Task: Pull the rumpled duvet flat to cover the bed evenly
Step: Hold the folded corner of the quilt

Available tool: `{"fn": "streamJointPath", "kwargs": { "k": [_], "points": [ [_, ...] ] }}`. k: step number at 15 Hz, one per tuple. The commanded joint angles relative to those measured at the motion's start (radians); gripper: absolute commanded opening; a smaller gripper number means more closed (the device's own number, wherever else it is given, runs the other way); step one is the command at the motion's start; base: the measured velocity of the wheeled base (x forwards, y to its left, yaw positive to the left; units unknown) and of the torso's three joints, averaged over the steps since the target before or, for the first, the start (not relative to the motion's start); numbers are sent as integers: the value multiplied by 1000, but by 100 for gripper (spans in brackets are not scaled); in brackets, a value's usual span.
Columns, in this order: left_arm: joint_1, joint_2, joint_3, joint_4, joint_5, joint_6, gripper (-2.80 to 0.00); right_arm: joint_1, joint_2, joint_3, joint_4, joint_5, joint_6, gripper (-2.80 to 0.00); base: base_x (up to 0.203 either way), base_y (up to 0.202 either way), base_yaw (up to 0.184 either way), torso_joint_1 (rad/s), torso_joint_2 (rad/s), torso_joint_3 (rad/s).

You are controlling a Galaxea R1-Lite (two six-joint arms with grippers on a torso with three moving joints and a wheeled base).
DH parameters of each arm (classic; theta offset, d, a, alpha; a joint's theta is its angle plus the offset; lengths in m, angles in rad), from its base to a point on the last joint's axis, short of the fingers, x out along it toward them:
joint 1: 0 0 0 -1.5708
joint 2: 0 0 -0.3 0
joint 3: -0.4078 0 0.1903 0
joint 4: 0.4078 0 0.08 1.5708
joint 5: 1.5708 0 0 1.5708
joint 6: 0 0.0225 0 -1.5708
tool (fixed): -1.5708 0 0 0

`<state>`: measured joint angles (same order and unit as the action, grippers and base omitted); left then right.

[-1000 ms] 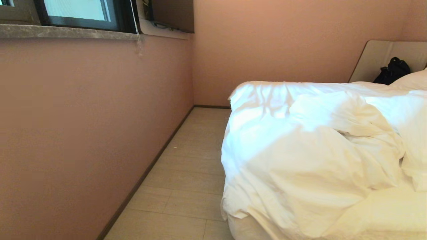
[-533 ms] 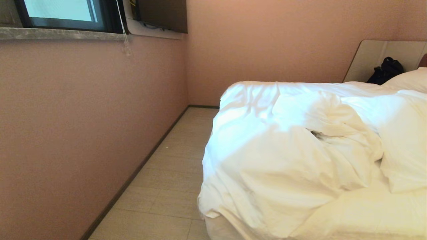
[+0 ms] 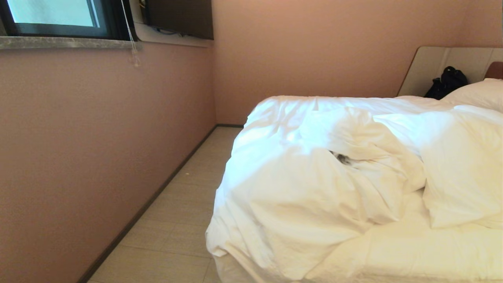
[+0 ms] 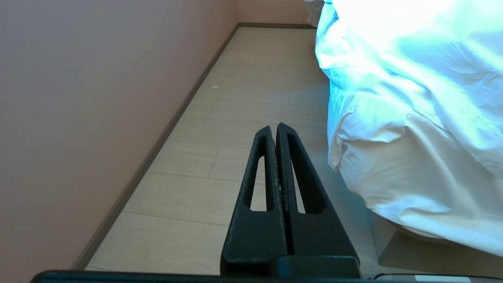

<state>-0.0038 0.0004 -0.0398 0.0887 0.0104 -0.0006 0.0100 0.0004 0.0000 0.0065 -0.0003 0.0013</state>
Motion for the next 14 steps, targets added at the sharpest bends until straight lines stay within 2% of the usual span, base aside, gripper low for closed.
{"fn": "streamJointPath", "kwargs": {
  "k": [1, 12, 14],
  "points": [
    [0, 1, 0, 0, 0, -1, -280, 1, 1, 0, 0, 0, 0, -280, 0, 0, 0, 0, 0, 0],
    [-1, 1, 0, 0, 0, 2, -280, 1, 0, 0, 0, 0, -1, -280, 0, 0, 0, 0, 0, 0],
    [1, 1, 0, 0, 0, 2, -280, 1, 0, 0, 0, 0, 0, -280, -155, 0, 2, 3, 4, 2]
  ]
}}
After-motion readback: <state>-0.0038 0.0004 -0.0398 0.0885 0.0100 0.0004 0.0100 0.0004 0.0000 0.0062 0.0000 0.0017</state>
